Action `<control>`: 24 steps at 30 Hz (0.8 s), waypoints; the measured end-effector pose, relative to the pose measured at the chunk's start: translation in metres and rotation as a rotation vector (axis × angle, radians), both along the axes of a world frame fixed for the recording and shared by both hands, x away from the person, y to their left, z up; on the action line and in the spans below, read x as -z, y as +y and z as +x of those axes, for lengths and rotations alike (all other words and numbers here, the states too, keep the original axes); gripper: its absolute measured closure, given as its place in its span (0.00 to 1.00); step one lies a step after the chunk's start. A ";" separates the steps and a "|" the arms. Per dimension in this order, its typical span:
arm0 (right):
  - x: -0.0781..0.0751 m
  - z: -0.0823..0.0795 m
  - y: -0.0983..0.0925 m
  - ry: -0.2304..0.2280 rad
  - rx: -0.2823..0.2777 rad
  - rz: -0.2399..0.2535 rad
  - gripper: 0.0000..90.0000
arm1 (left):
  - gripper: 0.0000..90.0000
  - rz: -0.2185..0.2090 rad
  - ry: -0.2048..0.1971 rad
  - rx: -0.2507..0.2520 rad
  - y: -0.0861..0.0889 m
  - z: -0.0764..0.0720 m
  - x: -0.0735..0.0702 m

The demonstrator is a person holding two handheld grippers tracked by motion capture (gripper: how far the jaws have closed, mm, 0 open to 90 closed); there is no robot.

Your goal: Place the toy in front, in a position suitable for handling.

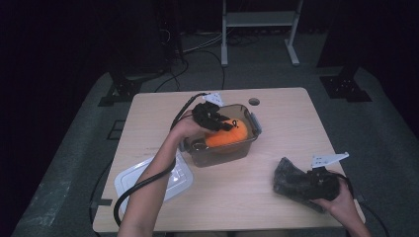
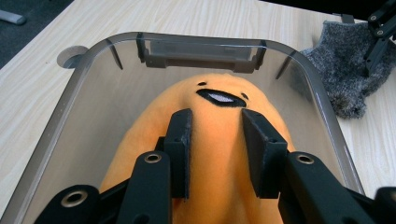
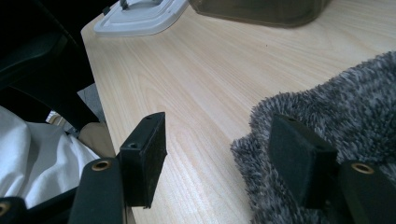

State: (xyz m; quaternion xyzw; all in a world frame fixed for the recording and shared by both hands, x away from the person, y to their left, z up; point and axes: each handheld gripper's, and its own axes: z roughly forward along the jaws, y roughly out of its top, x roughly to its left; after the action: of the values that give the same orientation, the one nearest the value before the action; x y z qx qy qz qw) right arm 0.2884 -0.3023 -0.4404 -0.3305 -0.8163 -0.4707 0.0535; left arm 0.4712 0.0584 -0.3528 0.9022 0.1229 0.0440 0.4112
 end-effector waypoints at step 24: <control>0.000 0.000 0.000 0.000 -0.002 -0.003 0.40 | 0.71 0.068 0.017 0.014 -0.003 -0.001 0.002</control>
State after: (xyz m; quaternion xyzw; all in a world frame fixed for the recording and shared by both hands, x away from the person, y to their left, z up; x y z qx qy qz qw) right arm 0.2883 -0.3020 -0.4402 -0.3299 -0.8172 -0.4696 0.0537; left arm 0.4702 0.0554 -0.3548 0.9168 0.1183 0.0374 0.3796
